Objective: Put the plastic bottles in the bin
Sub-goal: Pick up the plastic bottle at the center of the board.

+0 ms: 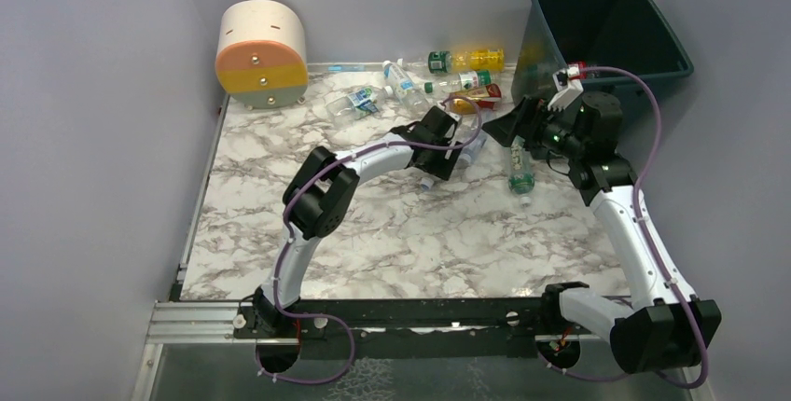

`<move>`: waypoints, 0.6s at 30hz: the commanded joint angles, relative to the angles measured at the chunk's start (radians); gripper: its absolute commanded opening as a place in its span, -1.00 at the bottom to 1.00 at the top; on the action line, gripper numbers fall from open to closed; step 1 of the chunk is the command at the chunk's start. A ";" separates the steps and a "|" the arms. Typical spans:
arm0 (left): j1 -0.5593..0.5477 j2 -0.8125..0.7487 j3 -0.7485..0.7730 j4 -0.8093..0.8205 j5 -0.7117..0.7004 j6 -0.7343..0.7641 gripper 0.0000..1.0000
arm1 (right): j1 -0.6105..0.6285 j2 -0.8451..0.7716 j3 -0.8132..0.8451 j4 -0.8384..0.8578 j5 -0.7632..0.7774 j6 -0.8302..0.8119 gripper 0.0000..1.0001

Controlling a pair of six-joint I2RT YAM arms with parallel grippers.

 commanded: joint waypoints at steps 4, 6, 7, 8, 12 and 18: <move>0.003 -0.004 -0.041 -0.008 -0.065 0.015 0.40 | 0.004 -0.051 -0.042 0.014 0.005 -0.004 0.99; 0.003 -0.005 -0.042 -0.008 -0.065 0.006 0.26 | 0.003 -0.054 -0.045 0.010 0.005 -0.001 0.99; 0.003 -0.014 -0.045 -0.006 -0.064 0.000 0.22 | 0.003 -0.053 -0.045 0.010 0.004 0.001 0.99; 0.003 -0.027 -0.053 0.000 -0.064 -0.004 0.21 | 0.004 -0.052 -0.044 0.009 0.003 0.001 0.99; 0.003 -0.083 -0.075 0.021 -0.070 0.004 0.18 | 0.004 -0.049 -0.039 0.002 0.012 -0.007 0.99; 0.003 -0.201 -0.133 0.023 -0.062 0.000 0.18 | 0.003 -0.035 -0.034 0.000 0.031 -0.018 0.99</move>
